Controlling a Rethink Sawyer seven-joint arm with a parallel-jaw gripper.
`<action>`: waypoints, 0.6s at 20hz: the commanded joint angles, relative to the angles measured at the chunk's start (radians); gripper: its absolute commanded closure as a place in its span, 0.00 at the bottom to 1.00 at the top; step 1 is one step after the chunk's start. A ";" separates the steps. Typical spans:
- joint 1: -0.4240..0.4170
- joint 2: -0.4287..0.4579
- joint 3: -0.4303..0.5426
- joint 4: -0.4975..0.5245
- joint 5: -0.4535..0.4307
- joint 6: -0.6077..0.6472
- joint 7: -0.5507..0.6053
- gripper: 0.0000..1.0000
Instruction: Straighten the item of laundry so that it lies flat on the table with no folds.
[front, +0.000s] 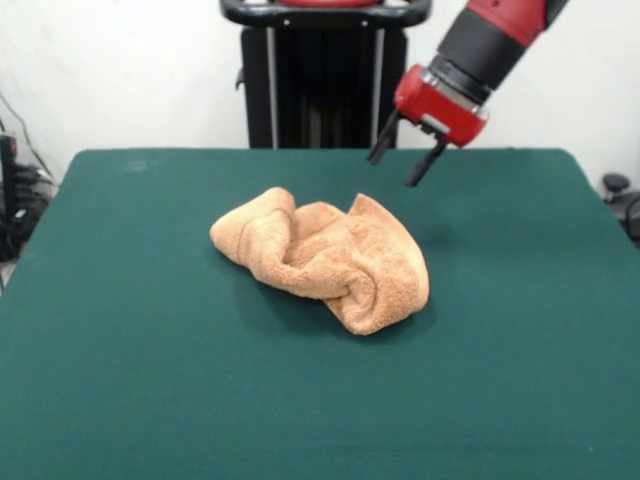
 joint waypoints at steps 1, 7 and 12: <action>-0.031 0.060 0.056 -0.086 0.073 -0.029 0.256 0.00; -0.017 0.109 0.044 -0.138 0.115 -0.019 0.280 0.00; 0.010 0.151 0.021 -0.175 0.163 0.002 0.300 0.00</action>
